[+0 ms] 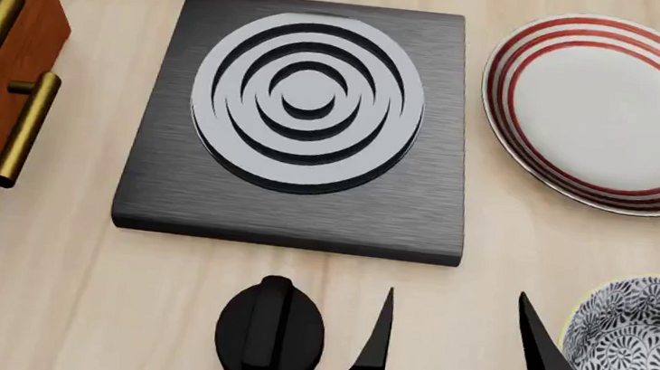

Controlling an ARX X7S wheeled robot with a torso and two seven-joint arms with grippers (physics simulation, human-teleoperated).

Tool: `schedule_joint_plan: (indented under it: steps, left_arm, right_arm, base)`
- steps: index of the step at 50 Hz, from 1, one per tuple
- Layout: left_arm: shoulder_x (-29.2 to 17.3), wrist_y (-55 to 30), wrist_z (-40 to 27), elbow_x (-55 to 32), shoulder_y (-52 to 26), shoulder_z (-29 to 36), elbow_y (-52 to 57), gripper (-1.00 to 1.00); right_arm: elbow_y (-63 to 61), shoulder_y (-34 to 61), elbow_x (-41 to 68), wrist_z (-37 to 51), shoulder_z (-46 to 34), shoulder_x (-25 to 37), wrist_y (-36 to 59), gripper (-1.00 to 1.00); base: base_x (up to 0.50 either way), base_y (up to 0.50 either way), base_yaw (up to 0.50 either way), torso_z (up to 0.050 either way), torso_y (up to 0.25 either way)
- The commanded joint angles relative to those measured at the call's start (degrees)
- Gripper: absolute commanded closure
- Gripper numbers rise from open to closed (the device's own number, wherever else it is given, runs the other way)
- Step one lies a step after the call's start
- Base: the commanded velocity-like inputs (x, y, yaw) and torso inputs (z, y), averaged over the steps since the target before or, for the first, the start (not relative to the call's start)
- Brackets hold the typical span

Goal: Pick up the cream cheese and put it in the bowl.

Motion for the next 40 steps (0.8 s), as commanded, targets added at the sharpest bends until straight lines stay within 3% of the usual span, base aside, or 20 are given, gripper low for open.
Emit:
schedule_joint_plan:
  steps: [1,12,13,14,18,19,20,21,28,40]
  left_arm:
    - [-3.58,5.63,-6.13,0.01,19.09,-16.41,0.25,-1.00]
    - [3.13,4.85,-6.14,0.64,19.11,-18.51,-3.31,-1.00]
    - [11.73,-3.74,2.45,-5.64,19.11,-27.11,0.00,-1.00]
    - [20.32,-9.57,11.04,-3.96,10.52,-35.70,0.11,-1.00]
    - [54.70,-10.44,45.42,-10.51,13.64,-70.08,-0.24,-1.00]
    - [63.29,-11.22,54.02,-11.91,13.77,-73.79,-0.54,-1.00]
    - [63.05,-12.36,62.61,-13.86,13.63,-75.46,-1.07,-1.00]
    - [62.05,-13.90,64.02,-16.55,13.42,-77.62,-1.90,-1.00]
    - [60.60,-14.07,64.35,-22.25,14.60,-84.48,-5.24,-1.00]
    - [58.20,-14.73,65.65,-29.18,15.18,-90.50,-7.52,-1.00]
  right_arm:
    - [-0.04,-0.07,0.16,0.09,-0.06,0.17,-0.19,-1.00]
    - [0.11,0.13,0.07,0.20,-0.36,0.31,-0.09,-1.00]
    - [0.19,0.08,0.05,0.20,-0.38,0.32,-0.17,-1.00]
    - [0.19,0.12,0.08,0.20,-0.38,0.35,-0.11,-1.00]
    - [0.17,0.29,0.04,0.26,-0.50,0.42,0.10,-1.00]
    - [0.23,0.27,0.07,0.25,-0.50,0.42,0.01,-1.00]
    - [0.44,0.19,-0.01,0.21,-0.56,0.40,-0.28,-1.00]
    - [0.53,0.19,-0.13,0.23,-0.62,0.41,-0.36,-1.00]
    - [0.43,0.32,-0.08,0.44,-0.57,0.51,-0.21,-1.00]
    - [0.52,0.10,-0.26,0.67,-0.71,0.65,-0.65,-1.00]
  base:
    - [0.00,0.00,0.00,0.000,0.000]
    - [0.00,0.00,0.00,0.000,0.000]
    - [0.00,0.00,0.00,0.000,0.000]
    - [0.00,0.00,0.00,0.000,0.000]
    - [0.00,0.00,0.00,0.000,0.000]
    - [0.00,0.00,0.00,0.000,0.000]
    - [0.00,0.00,0.00,0.000,0.000]
    - [0.00,0.00,0.00,0.000,0.000]
    - [0.00,0.00,0.00,0.000,0.000]
    - [0.00,0.00,0.00,0.000,0.000]
